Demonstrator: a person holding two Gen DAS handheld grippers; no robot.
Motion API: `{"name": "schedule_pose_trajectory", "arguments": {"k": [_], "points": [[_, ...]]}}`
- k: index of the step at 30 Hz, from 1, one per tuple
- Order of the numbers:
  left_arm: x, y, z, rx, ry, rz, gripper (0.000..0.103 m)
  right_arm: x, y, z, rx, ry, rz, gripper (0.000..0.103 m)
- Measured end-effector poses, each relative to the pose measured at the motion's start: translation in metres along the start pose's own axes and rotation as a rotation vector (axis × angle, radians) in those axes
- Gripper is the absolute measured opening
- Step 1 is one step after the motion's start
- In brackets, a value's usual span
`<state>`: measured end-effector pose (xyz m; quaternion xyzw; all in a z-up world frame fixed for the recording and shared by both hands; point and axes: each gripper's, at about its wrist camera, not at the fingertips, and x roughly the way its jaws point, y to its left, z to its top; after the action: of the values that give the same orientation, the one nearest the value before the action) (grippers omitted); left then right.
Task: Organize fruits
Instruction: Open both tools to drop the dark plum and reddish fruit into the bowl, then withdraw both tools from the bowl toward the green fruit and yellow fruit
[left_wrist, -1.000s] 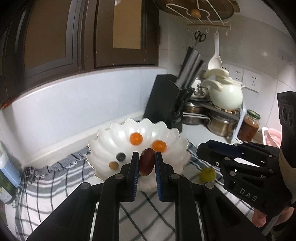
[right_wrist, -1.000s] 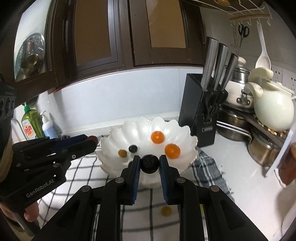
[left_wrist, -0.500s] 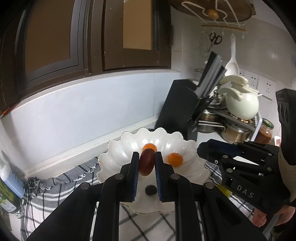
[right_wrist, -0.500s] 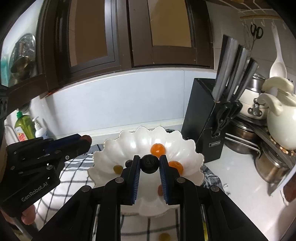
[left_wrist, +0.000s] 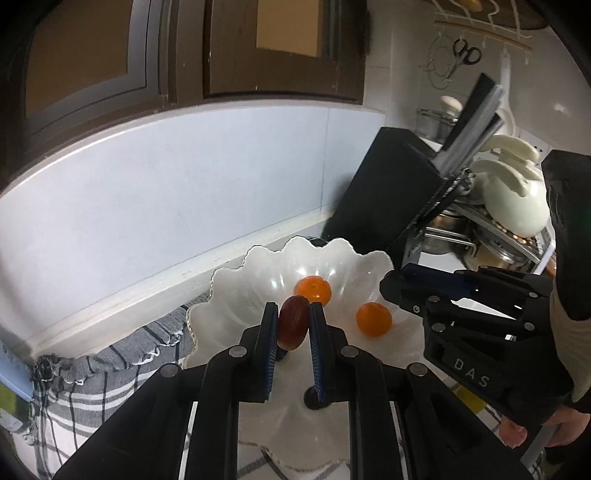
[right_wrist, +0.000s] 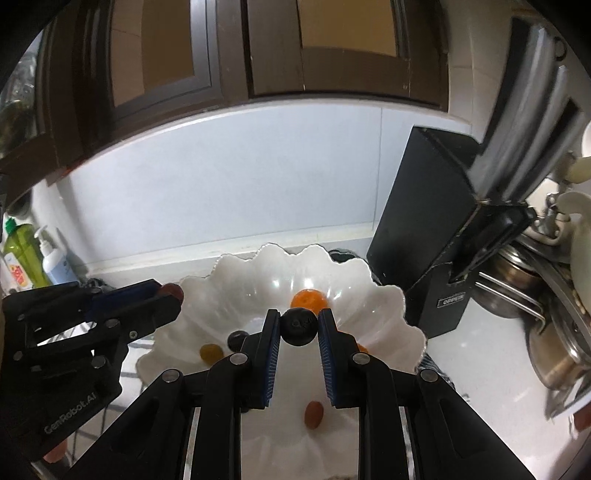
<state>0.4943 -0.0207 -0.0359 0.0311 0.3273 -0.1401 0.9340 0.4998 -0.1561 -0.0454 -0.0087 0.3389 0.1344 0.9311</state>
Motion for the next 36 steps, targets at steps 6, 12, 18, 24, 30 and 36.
{"name": "schedule_pose_trajectory", "arguments": {"k": [6,12,18,24,30,36], "points": [[0.034,0.009,0.008,-0.019,0.060,0.002,0.018,0.029,-0.007,0.008,0.007,0.062,-0.003,0.022],[0.063,0.013,0.008,-0.020,0.117,0.013,0.018,0.052,-0.013,0.012,0.006,0.118,-0.010,0.022],[0.086,0.014,0.006,-0.021,0.171,0.018,0.018,0.069,-0.019,0.016,0.009,0.163,-0.012,0.022],[0.096,0.015,0.004,-0.022,0.199,0.017,0.022,0.082,-0.023,0.015,0.029,0.195,-0.008,0.023],[0.089,0.017,0.004,-0.026,0.191,0.038,0.037,0.085,-0.027,0.011,0.052,0.215,-0.007,0.038],[0.073,0.019,0.004,-0.047,0.174,0.080,0.044,0.074,-0.027,0.008,0.048,0.205,-0.018,0.038]]}}
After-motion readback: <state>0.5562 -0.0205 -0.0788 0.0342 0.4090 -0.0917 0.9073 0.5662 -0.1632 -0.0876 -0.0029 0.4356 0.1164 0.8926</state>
